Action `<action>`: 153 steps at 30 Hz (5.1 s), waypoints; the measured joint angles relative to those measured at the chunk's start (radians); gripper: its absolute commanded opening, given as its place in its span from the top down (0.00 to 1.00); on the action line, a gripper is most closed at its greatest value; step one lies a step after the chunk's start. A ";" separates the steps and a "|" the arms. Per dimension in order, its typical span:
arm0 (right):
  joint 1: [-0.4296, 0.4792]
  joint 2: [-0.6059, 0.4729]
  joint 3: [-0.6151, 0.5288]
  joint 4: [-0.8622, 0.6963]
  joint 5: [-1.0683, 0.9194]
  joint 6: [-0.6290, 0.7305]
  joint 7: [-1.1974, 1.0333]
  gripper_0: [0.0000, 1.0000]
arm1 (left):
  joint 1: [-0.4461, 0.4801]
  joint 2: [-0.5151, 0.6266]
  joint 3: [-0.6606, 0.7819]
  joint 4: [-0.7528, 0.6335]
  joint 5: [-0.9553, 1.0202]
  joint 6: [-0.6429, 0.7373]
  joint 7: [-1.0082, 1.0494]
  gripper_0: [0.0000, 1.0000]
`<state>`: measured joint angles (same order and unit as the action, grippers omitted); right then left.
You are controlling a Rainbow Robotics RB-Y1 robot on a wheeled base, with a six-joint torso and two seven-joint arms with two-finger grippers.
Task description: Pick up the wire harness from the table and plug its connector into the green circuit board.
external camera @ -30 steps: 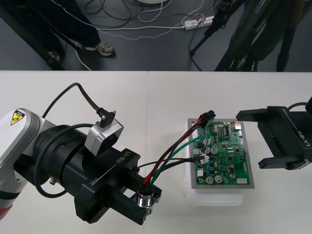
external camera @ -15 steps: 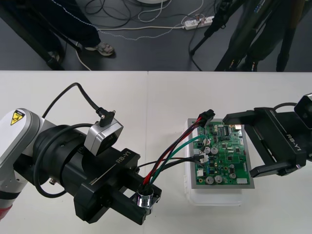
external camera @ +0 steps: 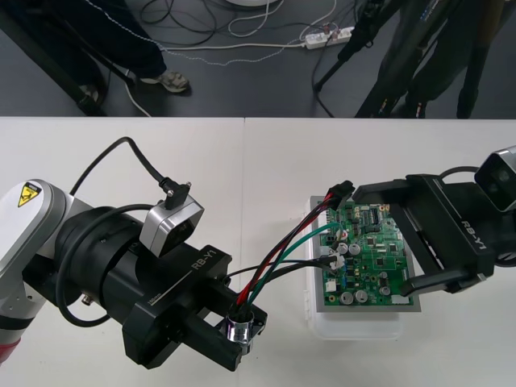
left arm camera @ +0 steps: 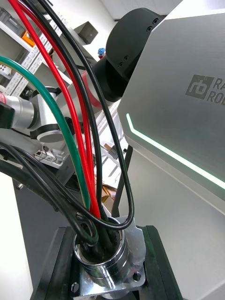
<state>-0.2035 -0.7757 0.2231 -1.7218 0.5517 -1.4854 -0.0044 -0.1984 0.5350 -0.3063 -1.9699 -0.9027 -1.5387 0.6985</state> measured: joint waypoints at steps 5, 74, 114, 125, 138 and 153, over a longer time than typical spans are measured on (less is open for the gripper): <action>-0.007 0.035 0.005 0.000 0.000 0.051 -0.018 0.00 | 0.000 0.000 0.000 0.001 0.000 0.000 0.000 1.00; -0.143 0.123 0.106 -0.105 -0.139 0.109 -0.283 0.00 | 0.000 0.000 0.000 0.003 0.002 0.000 0.001 1.00; -0.149 0.132 0.106 -0.098 -0.121 0.109 -0.284 1.00 | 0.000 0.000 0.000 0.006 0.005 0.000 0.037 0.00; -0.149 0.132 0.106 -0.097 -0.121 0.109 -0.284 1.00 | -0.010 -0.004 0.000 0.091 0.054 0.000 0.037 0.00; -0.149 0.131 0.106 -0.097 -0.125 0.106 -0.284 1.00 | -0.021 -0.005 0.008 0.091 0.050 0.000 0.037 0.00; -0.099 0.043 0.094 -0.093 -0.186 0.050 -0.284 1.00 | -0.022 0.063 0.121 0.063 0.018 0.000 0.037 0.00</action>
<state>-0.3022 -0.7329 0.3172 -1.8151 0.3659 -1.4359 -0.2881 -0.2207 0.5981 -0.1854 -1.9066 -0.8851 -1.5390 0.7354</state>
